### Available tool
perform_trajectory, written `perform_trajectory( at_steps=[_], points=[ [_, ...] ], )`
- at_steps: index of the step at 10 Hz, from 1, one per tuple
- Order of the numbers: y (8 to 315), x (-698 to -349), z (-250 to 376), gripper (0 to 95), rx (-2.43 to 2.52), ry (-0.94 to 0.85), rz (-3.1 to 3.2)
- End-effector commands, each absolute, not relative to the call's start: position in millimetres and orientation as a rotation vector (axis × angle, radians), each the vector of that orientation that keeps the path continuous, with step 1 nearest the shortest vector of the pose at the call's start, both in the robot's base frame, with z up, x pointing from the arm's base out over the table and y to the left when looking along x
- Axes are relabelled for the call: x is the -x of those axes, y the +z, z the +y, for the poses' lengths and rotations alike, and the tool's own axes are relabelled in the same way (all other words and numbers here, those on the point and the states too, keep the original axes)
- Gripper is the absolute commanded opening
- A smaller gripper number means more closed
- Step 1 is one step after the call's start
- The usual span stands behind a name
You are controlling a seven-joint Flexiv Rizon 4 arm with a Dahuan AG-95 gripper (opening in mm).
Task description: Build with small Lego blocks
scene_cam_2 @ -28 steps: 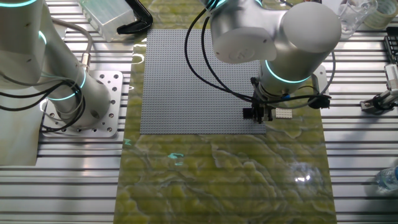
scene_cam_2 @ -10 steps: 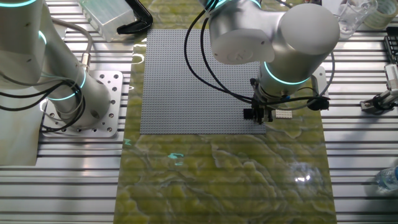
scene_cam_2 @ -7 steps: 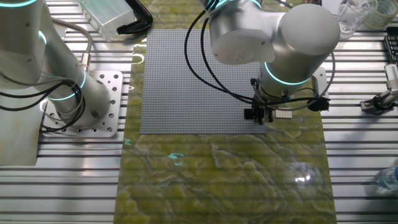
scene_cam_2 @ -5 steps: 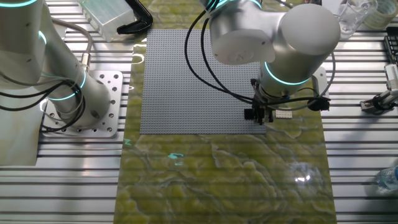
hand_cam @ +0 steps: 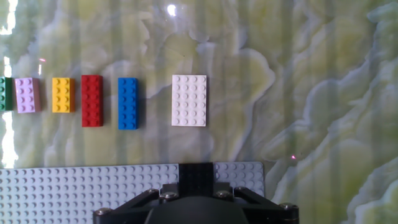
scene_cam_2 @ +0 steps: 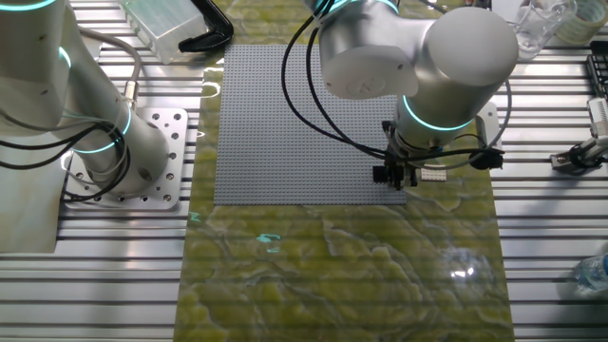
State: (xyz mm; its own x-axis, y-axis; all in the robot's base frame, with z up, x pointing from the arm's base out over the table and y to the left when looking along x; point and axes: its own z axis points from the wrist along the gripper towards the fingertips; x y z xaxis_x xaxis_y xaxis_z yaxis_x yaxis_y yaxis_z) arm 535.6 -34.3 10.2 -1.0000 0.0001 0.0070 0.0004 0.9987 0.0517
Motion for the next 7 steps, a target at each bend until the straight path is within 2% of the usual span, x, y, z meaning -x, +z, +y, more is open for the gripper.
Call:
perform_trajectory(
  at_steps=[1, 2, 7],
  points=[
    [-43.1, -534.3, -32.5, 0.0, -0.002, -0.073, -3.135],
    [-43.1, -534.3, -32.5, 19.0, 0.002, -0.068, -3.139],
    [-43.3, -534.7, -33.4, 19.0, 0.004, -0.043, -3.142]
  ],
)
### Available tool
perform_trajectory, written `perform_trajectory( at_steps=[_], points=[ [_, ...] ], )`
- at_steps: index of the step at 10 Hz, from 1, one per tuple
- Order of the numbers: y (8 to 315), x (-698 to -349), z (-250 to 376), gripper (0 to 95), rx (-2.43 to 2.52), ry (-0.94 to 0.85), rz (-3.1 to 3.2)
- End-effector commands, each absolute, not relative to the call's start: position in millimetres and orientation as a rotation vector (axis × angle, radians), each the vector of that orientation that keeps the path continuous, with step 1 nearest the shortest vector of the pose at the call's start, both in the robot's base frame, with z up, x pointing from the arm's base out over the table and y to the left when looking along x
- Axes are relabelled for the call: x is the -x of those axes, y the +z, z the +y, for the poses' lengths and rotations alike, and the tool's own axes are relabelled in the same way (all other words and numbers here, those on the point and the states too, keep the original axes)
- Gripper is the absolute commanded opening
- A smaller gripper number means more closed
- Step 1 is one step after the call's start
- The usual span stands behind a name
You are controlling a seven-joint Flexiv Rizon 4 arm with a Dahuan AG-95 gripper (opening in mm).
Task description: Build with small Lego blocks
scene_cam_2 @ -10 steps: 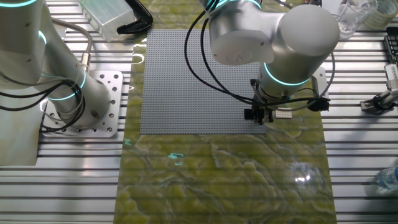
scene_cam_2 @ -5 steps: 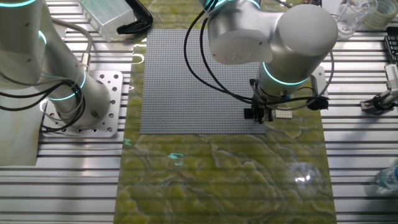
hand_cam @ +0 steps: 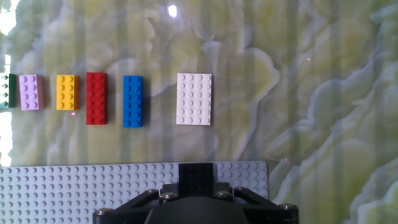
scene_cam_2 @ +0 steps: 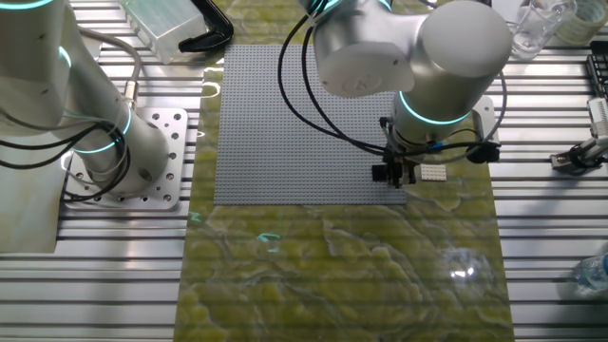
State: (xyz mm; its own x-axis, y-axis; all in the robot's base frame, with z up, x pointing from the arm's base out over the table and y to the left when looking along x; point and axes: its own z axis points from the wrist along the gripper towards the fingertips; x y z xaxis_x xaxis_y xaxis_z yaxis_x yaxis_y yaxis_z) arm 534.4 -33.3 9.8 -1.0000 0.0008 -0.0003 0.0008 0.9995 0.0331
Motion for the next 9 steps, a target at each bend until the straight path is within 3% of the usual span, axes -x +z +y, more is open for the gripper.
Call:
perform_trajectory(
  at_steps=[1, 9],
  points=[
    [-43.3, -534.8, -33.7, 19.0, -0.002, 0.041, 3.137],
    [-46.7, -535.1, -34.4, 19.0, -0.015, 0.028, 3.126]
  ],
)
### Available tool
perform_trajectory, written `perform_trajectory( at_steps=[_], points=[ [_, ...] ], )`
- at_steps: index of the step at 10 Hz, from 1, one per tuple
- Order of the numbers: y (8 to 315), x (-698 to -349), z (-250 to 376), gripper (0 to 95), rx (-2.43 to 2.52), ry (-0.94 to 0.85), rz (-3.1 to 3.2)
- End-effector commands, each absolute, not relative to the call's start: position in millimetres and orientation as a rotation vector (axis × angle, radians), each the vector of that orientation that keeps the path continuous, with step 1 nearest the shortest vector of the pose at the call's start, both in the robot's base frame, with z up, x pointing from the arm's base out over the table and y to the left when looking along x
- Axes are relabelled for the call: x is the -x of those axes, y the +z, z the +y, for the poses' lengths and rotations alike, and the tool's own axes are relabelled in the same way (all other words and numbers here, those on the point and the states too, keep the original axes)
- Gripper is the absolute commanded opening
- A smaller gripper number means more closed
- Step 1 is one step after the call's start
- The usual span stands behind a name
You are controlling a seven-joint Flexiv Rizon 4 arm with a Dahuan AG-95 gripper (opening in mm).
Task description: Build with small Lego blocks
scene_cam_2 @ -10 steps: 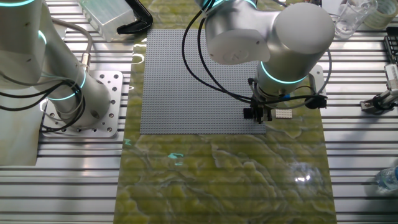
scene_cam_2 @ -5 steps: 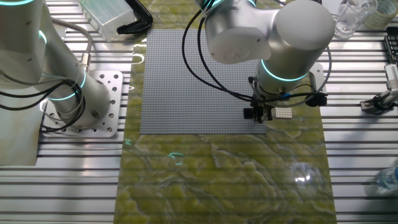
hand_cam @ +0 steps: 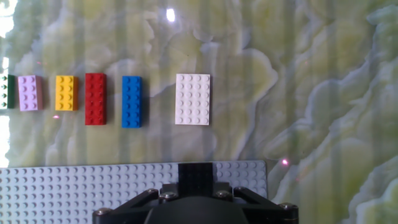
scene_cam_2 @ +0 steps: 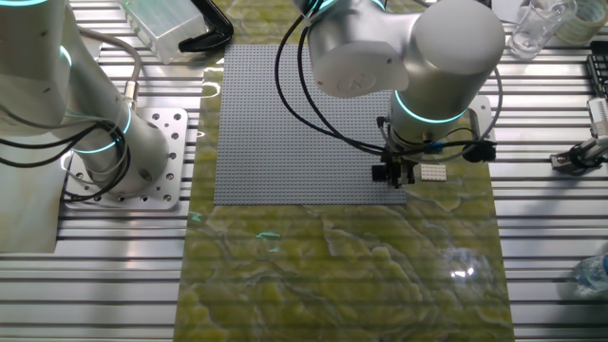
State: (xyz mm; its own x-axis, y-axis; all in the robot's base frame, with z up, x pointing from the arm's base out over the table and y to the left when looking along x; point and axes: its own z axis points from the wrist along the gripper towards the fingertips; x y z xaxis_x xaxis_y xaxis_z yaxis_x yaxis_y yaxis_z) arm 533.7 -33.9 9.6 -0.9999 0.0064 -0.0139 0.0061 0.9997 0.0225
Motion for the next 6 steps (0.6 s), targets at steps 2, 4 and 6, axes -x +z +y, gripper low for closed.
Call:
perform_trajectory(
  at_steps=[2, 4, 6],
  points=[
    [-46.8, -535.4, -35.1, 19.0, -0.014, 0.024, 3.126],
    [-46.8, -535.9, -36.6, 19.0, -0.006, 0.014, 3.123],
    [-47.1, -536.3, -37.5, 19.0, 0.008, 0.034, 3.116]
  ],
)
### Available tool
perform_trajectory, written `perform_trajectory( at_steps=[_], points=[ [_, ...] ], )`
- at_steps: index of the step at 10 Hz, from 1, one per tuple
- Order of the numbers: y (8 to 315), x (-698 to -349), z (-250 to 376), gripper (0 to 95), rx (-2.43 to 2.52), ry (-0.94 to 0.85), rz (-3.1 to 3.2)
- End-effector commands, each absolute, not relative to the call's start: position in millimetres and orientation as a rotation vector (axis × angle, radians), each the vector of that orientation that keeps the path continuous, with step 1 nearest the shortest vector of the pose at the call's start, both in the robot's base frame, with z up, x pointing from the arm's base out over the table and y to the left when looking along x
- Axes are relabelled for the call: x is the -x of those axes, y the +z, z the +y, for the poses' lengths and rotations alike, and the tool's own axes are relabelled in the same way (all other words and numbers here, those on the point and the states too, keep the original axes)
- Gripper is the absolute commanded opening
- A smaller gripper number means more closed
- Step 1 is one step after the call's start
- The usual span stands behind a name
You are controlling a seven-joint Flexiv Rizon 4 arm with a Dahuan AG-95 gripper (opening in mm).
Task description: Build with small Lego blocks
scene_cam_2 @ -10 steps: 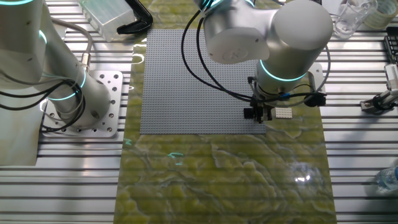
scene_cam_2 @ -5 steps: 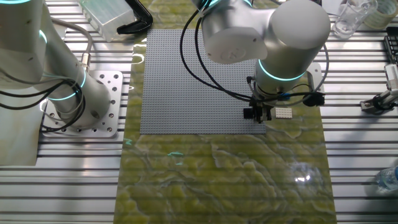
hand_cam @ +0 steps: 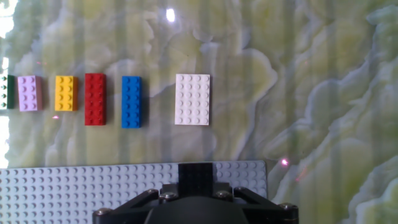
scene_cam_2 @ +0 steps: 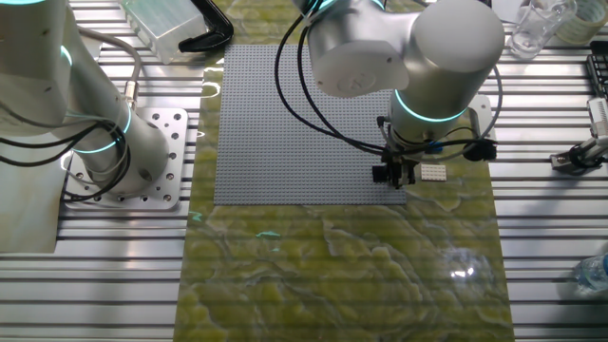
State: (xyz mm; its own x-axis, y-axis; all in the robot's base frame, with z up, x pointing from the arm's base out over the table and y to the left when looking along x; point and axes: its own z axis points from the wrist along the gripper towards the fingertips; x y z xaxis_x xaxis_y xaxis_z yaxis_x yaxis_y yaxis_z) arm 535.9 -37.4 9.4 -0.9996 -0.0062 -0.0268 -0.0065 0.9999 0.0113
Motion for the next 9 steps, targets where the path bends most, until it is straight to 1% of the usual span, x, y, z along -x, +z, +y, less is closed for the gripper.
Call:
perform_trajectory(
  at_steps=[1, 5, 6, 9],
  points=[
    [-47.1, -536.3, -37.5, 19.0, 0.008, 0.036, 3.115],
    [-48.0, -536.3, -36.8, 19.0, 0.006, 0.036, 3.114],
    [-47.2, -536.2, -35.7, 38.0, 0.003, 0.04, 3.114],
    [-46.3, -536.1, -34.3, 38.0, 0.003, 0.045, 3.115]
  ],
)
